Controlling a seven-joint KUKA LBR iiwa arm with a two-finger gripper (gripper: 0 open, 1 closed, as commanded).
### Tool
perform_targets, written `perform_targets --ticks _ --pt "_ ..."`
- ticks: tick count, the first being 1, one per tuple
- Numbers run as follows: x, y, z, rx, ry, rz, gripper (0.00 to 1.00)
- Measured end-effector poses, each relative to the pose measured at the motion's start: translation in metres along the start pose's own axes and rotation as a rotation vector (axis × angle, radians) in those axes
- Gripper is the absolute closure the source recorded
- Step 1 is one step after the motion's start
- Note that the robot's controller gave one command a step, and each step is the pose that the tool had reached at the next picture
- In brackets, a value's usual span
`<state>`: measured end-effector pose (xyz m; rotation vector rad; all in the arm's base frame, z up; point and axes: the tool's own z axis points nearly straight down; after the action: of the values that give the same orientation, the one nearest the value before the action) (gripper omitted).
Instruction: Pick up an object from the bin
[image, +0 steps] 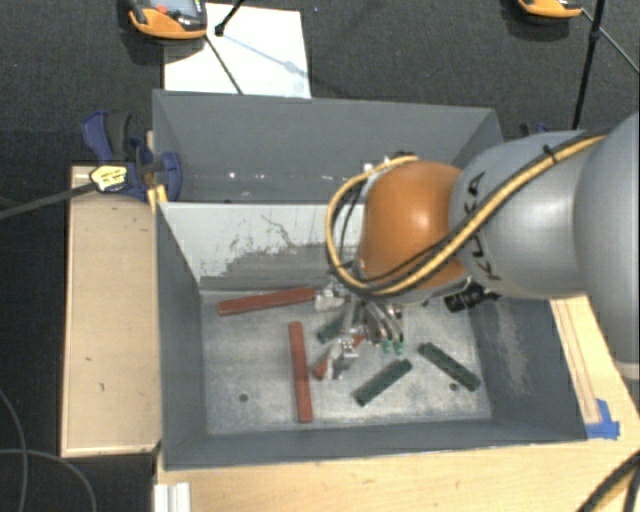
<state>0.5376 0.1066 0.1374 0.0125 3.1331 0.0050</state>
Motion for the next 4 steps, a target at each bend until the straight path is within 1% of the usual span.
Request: perform_targets --ticks 1,2,3,4 --pt "0.0005 -0.0347 0.0567 -0.006 -0.012 0.009 0.0" --pt "0.0045 -0.0367 0.0589 0.001 0.004 0.019 1.0" --pt "0.0045 -0.0367 0.0589 0.001 0.004 0.02 1.0" --pt "0.0082 -0.0389 0.0596 -0.003 -0.004 0.051 1.0"
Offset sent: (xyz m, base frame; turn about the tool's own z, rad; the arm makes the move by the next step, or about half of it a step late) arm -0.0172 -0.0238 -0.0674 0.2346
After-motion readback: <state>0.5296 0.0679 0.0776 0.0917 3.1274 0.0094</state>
